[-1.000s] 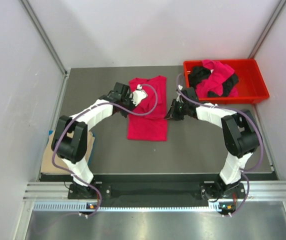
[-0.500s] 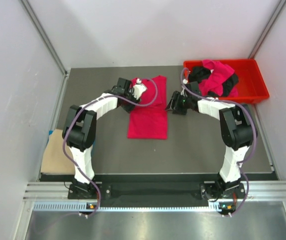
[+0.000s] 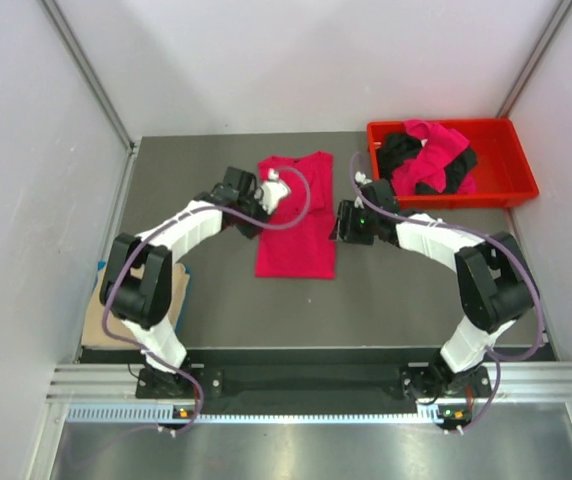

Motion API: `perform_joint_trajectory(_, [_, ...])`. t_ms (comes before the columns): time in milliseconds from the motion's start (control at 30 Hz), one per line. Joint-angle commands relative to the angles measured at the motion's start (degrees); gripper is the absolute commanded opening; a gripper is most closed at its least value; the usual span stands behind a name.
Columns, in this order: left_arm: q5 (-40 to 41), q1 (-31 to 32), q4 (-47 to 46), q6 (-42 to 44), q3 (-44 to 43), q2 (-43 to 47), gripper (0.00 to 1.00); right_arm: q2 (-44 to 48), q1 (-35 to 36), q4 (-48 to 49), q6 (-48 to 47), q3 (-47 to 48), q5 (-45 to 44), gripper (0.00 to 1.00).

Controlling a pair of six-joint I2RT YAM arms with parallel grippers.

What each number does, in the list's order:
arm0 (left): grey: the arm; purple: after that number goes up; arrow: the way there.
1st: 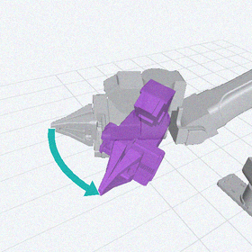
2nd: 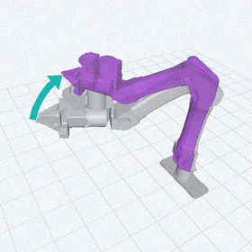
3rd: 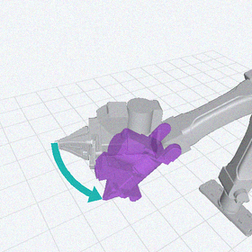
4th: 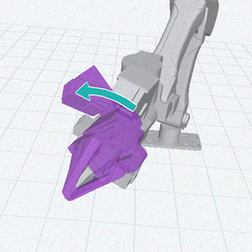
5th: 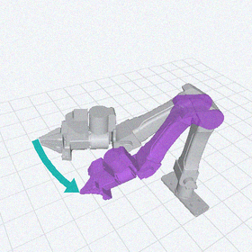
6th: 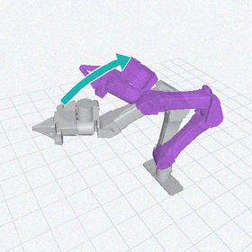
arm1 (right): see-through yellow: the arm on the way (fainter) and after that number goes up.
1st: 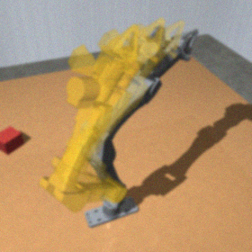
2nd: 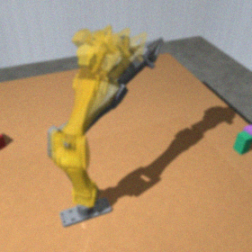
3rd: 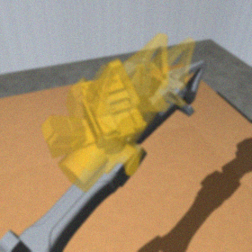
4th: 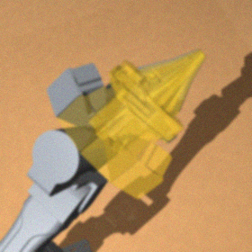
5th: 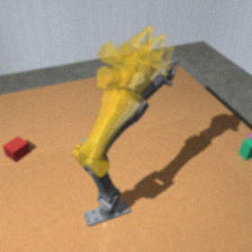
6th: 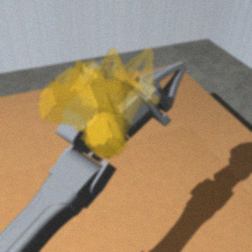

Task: Fold and stack the t-shirts
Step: Fold the tshirt

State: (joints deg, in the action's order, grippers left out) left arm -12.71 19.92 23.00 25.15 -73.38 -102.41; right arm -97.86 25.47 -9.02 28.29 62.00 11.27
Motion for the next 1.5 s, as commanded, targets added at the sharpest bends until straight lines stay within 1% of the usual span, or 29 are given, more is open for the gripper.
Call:
perform_joint_trajectory(0, [-3.64, 6.08, 4.24, 7.88, 6.74, 8.35, 0.28, 5.93, 1.41, -2.76, 2.81, -5.30, 0.15, 0.55])
perform_joint_trajectory(33, [-3.46, 7.14, 3.89, 11.29, 10.68, 11.33, 0.33, 5.84, 1.77, -2.76, 3.25, -7.05, 1.55, 0.56])
perform_joint_trajectory(100, [-3.81, 8.90, 2.93, 15.52, 15.87, 13.81, 0.40, 6.37, 2.99, -0.14, 5.62, -10.47, 4.81, 0.57])
perform_joint_trajectory(133, [-3.90, 8.99, 3.36, 16.24, 16.51, 14.08, 0.43, 6.54, 3.35, 0.66, 6.50, -11.36, 5.60, 0.57])
perform_joint_trajectory(200, [-3.11, 9.17, 3.28, 17.38, 18.00, 13.64, 0.46, 5.94, 3.70, 2.60, 8.61, -12.77, 7.01, 0.58])
perform_joint_trajectory(300, [-4.68, 10.39, 3.19, 20.36, 20.98, 14.52, 0.52, 4.79, 3.97, 5.14, 10.46, -14.71, 7.45, 0.59])
perform_joint_trajectory(400, [-2.68, 12.33, 0.47, 21.96, 24.42, 15.22, 0.53, 3.21, 4.93, 7.16, 12.22, -15.41, 9.90, 0.59])
perform_joint_trajectory(567, [-2.23, 12.68, 0.20, 21.88, 25.31, 13.03, 0.52, 3.55, 5.81, 7.35, 13.80, -17.61, 10.44, 0.57])
perform_joint_trajectory(667, [1.01, 12.68, -4.36, 20.21, 26.19, 11.89, 0.52, 4.26, 5.90, 7.78, 13.98, -19.28, 9.92, 0.56])
perform_joint_trajectory(733, [1.90, 12.77, -6.39, 19.33, 26.10, 11.27, 0.50, 3.04, 5.90, 8.40, 14.68, -19.37, 10.79, 0.53])
perform_joint_trajectory(800, [2.25, 12.86, -7.18, 19.24, 26.27, 11.18, 0.48, 1.72, 5.82, 9.97, 15.21, -19.20, 12.72, 0.47])
perform_joint_trajectory(833, [2.42, 12.86, -7.71, 19.24, 26.45, 11.09, 0.46, 1.63, 5.81, 10.33, 15.30, -19.37, 12.64, 0.38])
perform_joint_trajectory(900, [2.78, 12.86, -8.41, 19.15, 27.15, 11.09, 0.33, 2.06, 5.29, 10.25, 15.13, -19.55, 10.45, 0.29])
perform_joint_trajectory(933, [2.87, 13.03, -9.20, 19.15, 27.24, 11.09, 0.24, 2.32, 5.03, 10.07, 14.52, -19.46, 9.92, 0.22])
perform_joint_trajectory(967, [2.95, 13.04, -9.64, 19.06, 27.50, 11.09, 0.10, 2.41, 4.76, 9.64, 14.16, -19.28, 9.13, 0.19])
perform_joint_trajectory(1000, [3.48, 13.12, -9.99, 18.63, 27.59, 10.92, 0.02, 2.33, 4.59, 9.37, 13.81, -18.59, 8.95, 0.14])
perform_joint_trajectory(1033, [3.74, 13.12, -10.26, 18.45, 27.59, 10.92, 0.00, 2.07, 4.58, 9.19, 13.20, -18.23, 8.95, 0.12])
perform_joint_trajectory(1167, [5.06, 13.04, -10.61, 16.96, 27.51, 11.27, 0.00, 2.06, 4.58, 9.19, 12.66, -17.87, 8.43, 0.04])
perform_joint_trajectory(1233, [4.98, 13.12, -9.39, 15.64, 27.24, 12.93, 0.00, 4.25, 4.58, 9.10, 12.32, -18.49, 7.90, 0.00])
perform_joint_trajectory(1433, [2.09, 13.30, 0.36, 12.91, 26.36, 20.14, 0.00, 11.98, 5.46, 3.66, 11.44, -21.47, 7.89, 0.00])
perform_joint_trajectory(1467, [1.47, 13.47, 1.59, 12.74, 26.71, 20.93, 0.00, 13.13, 6.51, 2.00, 11.17, -22.00, 8.07, 0.00])
